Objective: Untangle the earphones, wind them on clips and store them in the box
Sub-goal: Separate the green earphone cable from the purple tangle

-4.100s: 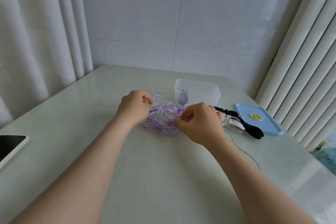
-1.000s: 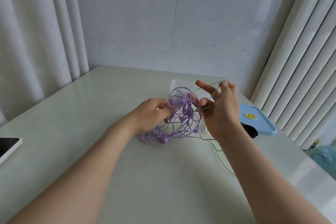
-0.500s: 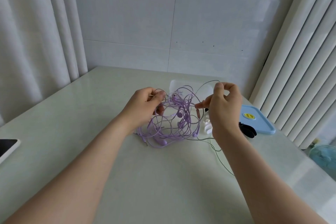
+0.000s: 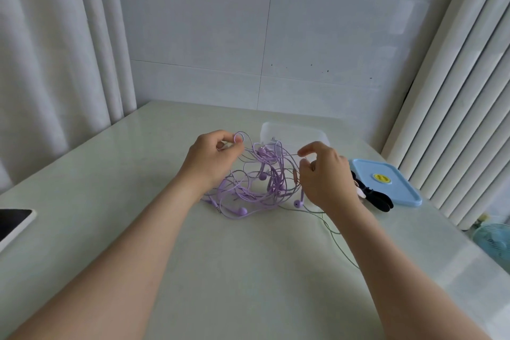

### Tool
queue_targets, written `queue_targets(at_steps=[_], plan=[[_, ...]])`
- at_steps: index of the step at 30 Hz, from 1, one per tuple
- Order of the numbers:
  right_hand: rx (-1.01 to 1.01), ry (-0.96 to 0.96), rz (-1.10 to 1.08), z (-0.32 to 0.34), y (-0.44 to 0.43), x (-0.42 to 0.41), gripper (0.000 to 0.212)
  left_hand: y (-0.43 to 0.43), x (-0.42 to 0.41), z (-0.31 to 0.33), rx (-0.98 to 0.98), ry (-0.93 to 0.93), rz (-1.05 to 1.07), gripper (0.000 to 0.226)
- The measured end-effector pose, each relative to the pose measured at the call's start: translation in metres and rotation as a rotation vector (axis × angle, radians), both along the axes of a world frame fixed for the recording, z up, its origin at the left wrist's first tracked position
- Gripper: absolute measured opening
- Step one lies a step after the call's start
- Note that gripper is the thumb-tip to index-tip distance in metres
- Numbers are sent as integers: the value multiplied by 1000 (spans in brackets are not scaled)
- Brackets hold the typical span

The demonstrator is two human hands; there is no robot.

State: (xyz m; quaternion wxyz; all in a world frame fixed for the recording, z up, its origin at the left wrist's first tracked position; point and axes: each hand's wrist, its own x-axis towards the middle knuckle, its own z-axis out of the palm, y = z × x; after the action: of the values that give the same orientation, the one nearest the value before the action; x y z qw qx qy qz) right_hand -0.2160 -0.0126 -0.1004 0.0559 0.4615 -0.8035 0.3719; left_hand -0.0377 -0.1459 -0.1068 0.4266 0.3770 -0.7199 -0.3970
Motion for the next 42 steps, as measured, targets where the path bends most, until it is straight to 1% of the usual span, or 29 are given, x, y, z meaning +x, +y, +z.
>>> queue_targets(at_steps=[1, 3, 5, 7, 8, 11, 12, 14, 15, 16, 19, 21, 22, 23, 24, 25, 27, 28, 29, 30, 32, 34, 36, 39, 42], plan=[[23, 25, 8, -2, -1, -1, 22, 1, 0, -1, -40, -42, 23, 9], [66, 63, -3, -4, -1, -1, 26, 2, 0, -3, -175, -138, 104, 17], [91, 107, -51, -4, 0, -3, 23, -2, 1, -7, -319, -219, 207, 24], [60, 132, -91, -2, -1, -6, 22, -3, 2, -8, -373, -293, 272, 27], [12, 114, -83, -1, -1, -5, 23, -3, 2, -9, -376, -348, 281, 29], [-183, -45, 7, 3, -3, 0, 24, 0, 3, -11, -322, -525, 256, 31], [-240, -132, 28, 7, -2, 2, 23, 2, 4, -10, -276, -570, 256, 29], [-353, -379, 71, 14, 2, 6, 22, 3, 7, -7, -182, -647, 290, 16], [-416, -504, 100, 18, 4, 8, 22, 3, 9, -6, -150, -673, 316, 9], [-475, -595, 128, 22, 6, 9, 22, 4, 10, -5, -130, -686, 334, 7], [-620, -735, 187, 29, 11, 12, 22, 6, 11, -4, -161, -707, 384, 5], [-675, -774, 220, 31, 12, 13, 21, 5, 9, -6, -311, -746, 377, 37], [-682, -765, 237, 31, 13, 15, 21, 6, 7, -6, -427, -711, 345, 52], [-678, -737, 256, 32, 13, 16, 21, 9, 4, -5, -528, -643, 278, 61], [-662, -690, 278, 32, 14, 18, 21, 14, 0, -3, -580, -552, 181, 64], [-636, -630, 299, 31, 14, 19, 20, 19, -4, 0, -579, -441, 57, 64], [-586, -499, 350, 28, 13, 22, 19, 32, -10, 5, -432, -269, -193, 55], [-566, -433, 378, 27, 13, 24, 19, 37, -13, 6, -344, -224, -282, 47], [-548, -375, 405, 27, 13, 26, 18, 41, -14, 7, -285, -222, -336, 38], [-533, -333, 428, 26, 13, 29, 18, 43, -15, 7, -273, -240, -358, 31], [-527, -285, 453, 27, 13, 32, 19, 43, -16, 4, -313, -286, -324, 22], [-562, -264, 453, 29, 15, 36, 20, 39, -15, 0, -314, -349, -240, 28], [-647, -289, 432, 32, 16, 38, 18, 35, -13, 0, -273, -408, -174, 29], [-806, -453, 374, 39, 18, 38, 19, 29, -9, -1, -230, -435, -113, 30], [-919, -593, 288, 40, 18, 33, 20, 24, -7, -3, -234, -416, -34, 24]])
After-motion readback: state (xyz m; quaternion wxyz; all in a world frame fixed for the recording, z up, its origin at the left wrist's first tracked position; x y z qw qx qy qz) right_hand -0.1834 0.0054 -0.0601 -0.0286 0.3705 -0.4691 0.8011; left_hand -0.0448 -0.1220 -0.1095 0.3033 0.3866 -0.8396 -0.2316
